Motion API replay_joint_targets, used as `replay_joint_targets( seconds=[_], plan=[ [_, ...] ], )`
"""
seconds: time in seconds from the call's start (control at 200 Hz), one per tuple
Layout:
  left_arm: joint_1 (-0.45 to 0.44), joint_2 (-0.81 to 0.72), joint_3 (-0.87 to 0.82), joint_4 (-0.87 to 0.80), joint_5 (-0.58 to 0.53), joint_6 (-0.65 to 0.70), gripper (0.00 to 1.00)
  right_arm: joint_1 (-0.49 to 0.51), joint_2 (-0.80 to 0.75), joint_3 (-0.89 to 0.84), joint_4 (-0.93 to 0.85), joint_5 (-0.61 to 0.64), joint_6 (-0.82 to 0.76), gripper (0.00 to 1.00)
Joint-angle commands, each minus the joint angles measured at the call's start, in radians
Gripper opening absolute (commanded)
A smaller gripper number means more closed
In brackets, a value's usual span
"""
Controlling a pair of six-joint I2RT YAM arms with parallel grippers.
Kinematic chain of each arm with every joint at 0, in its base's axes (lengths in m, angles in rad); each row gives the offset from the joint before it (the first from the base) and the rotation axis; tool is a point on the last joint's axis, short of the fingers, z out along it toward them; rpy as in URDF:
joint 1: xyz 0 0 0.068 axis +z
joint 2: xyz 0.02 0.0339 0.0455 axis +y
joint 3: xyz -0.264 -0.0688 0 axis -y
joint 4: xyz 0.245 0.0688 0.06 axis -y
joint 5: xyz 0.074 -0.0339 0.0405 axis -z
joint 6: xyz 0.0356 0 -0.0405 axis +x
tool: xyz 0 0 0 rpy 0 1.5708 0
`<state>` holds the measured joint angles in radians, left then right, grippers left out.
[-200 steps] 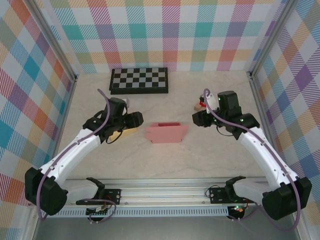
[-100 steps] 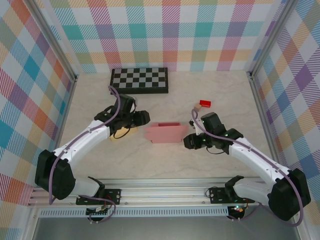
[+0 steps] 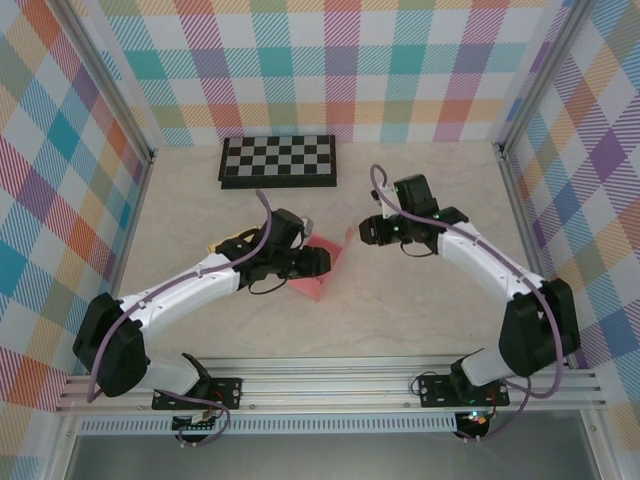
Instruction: Fold the paper box
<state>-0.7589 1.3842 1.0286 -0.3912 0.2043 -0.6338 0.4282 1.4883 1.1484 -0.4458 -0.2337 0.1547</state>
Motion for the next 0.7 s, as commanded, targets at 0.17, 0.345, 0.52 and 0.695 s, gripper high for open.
replay_joint_targets(
  seconds=[0.17,0.345,0.52,0.695],
  plan=[
    [-0.092,0.174,0.139,0.107,-0.007,-0.073,0.52,-0.015,0.213,0.210,0.044,-0.247,-0.006,0.35],
    [-0.091,0.253,0.205,0.203,0.005,-0.080,0.53,-0.016,0.334,0.383,0.003,-0.332,-0.043,0.36],
    [-0.091,0.194,0.204,0.064,-0.077,-0.017,0.55,-0.016,0.399,0.619,-0.177,-0.245,-0.153,0.37],
    [-0.087,-0.007,0.120,-0.137,-0.231,0.079,0.60,-0.017,0.320,0.685,-0.313,0.014,-0.153,0.38]
  ],
)
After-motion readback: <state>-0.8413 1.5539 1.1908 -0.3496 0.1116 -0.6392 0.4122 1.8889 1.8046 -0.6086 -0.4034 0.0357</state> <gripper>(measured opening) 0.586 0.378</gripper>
